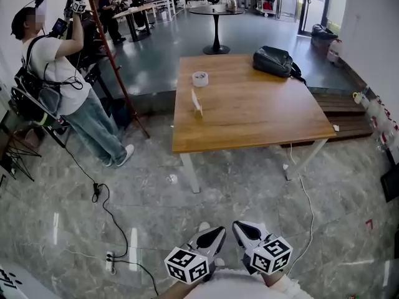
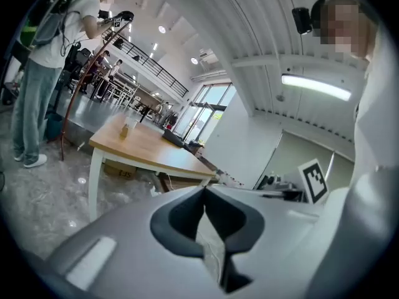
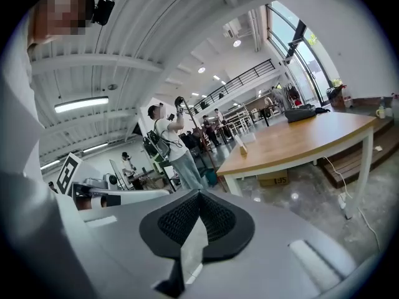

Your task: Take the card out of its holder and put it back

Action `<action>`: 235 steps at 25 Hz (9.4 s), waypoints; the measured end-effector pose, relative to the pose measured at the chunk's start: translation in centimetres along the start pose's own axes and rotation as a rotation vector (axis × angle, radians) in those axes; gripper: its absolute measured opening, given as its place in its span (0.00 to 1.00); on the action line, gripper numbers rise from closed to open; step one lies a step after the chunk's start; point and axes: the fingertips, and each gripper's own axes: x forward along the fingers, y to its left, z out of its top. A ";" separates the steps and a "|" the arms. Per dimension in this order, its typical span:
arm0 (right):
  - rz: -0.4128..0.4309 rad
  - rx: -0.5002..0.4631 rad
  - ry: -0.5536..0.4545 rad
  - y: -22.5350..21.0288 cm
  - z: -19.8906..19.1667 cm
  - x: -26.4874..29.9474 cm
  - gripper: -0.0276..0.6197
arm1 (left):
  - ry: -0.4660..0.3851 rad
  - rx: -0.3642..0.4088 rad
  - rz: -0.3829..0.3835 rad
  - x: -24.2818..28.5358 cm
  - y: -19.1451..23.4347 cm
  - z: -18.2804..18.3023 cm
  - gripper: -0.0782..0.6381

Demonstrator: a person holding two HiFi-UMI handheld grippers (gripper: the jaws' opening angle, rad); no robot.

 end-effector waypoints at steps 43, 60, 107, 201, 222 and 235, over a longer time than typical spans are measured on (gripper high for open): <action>0.082 0.017 -0.003 -24.8 25.8 37.5 0.04 | -0.042 -0.043 0.181 28.8 33.7 28.2 0.12; 0.088 0.062 0.069 -28.7 26.6 43.0 0.04 | 0.111 -0.043 0.254 31.1 41.8 32.8 0.12; 0.055 0.174 0.055 -33.2 26.7 46.6 0.04 | 0.573 0.008 0.211 36.6 47.5 32.6 0.23; 0.066 0.136 -0.063 -31.3 28.5 42.7 0.04 | 0.518 0.295 0.260 33.5 43.3 38.4 0.14; 0.063 0.153 -0.029 -31.9 27.8 43.3 0.04 | 0.573 0.267 0.255 34.3 44.5 37.1 0.14; 0.076 0.152 -0.030 -31.5 28.0 43.9 0.04 | 0.597 0.259 0.268 34.1 44.4 37.4 0.14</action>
